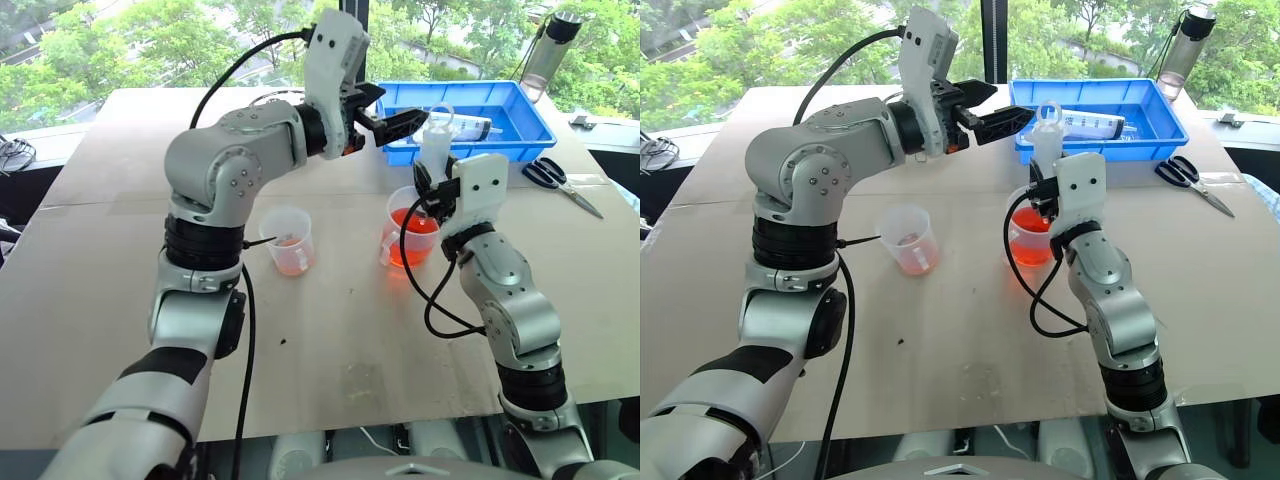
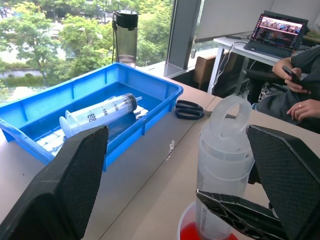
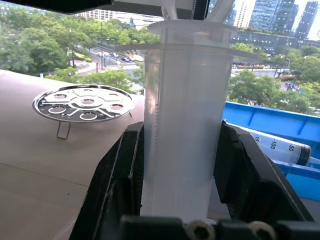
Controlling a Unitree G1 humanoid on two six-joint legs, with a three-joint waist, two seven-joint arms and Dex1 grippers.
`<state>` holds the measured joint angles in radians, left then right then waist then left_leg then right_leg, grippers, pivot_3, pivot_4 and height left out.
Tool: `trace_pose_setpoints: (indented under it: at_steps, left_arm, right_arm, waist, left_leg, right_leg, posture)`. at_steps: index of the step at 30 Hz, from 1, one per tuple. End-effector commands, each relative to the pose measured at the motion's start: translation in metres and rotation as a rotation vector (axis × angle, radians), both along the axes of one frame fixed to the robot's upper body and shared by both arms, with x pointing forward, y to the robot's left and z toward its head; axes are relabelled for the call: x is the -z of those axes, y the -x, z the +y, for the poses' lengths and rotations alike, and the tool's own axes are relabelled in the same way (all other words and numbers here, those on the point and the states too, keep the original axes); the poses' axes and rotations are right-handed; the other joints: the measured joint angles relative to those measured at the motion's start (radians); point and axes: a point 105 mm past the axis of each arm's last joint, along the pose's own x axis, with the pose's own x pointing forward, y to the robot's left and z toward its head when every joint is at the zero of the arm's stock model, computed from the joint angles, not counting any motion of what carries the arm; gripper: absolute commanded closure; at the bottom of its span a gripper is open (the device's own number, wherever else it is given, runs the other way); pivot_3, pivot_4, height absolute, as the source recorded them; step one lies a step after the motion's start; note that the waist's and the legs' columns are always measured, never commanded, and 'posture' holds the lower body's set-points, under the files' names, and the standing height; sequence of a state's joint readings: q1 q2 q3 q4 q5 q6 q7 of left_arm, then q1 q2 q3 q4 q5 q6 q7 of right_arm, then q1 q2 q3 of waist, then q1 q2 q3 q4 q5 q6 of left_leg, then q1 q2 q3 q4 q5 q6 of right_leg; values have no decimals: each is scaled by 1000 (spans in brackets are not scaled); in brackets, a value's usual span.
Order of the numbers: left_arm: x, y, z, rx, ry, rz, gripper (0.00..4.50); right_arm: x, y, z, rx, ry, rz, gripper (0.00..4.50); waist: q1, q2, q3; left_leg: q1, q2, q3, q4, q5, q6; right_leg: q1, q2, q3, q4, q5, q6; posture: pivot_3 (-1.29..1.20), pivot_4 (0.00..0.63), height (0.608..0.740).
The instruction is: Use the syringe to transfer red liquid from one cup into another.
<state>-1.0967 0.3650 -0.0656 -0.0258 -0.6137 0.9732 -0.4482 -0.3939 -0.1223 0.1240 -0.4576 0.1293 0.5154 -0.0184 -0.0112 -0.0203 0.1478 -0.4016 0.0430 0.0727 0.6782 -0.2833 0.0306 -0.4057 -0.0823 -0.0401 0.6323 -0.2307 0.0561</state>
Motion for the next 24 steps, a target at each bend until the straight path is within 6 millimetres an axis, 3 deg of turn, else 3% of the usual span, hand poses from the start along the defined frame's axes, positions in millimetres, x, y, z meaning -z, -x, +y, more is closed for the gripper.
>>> trace_pose_setpoints:
  at_steps: [1, 13, 17, 23, 24]
  left_arm:
    - [-15, 0, -6, -12, -2, -65, 0]
    - [-13, -10, -19, -53, 4, -72, 0]
    - [-15, -10, -20, -56, 6, -91, 1219]
    - [-13, -5, -23, -29, -3, -106, 4025]
    - [-13, -4, -24, -22, -3, -109, 4334]
  right_arm:
    - [-21, 9, 5, -12, -11, -81, 2987]
    - [-21, 12, 11, -33, 0, -82, 2987]
    - [-21, 12, 10, -30, 0, -81, 2987]
    - [-20, 12, 9, -28, -1, -80, 2988]
    - [-20, 12, 9, -28, -1, -80, 2988]
  waist:
    - [0, 0, 0]
    - [-1, 0, 0]
    - [0, 0, 0]
    - [-1, 0, 0]
    - [-1, 0, 0]
  left_leg:
    - [0, 0, 0, 0, 0, 0]
    - [0, 0, 0, 0, 0, 0]
    - [0, 0, 0, 0, 0, 0]
    - [0, -1, 0, 0, 0, 0]
    - [0, -1, 0, 0, 0, 0]
  right_leg:
    - [0, 0, 0, 0, 0, 0]
    - [0, 0, 0, 0, 0, 0]
    - [0, 0, 0, 0, 0, 0]
    - [0, 0, 0, 0, 0, 0]
    - [-1, 0, 0, 0, 0, 0]
  posture:
    - [0, 150, 740]
    - [0, 150, 740]
    - [0, 150, 740]
    - [0, 150, 740]
    - [0, 150, 740]
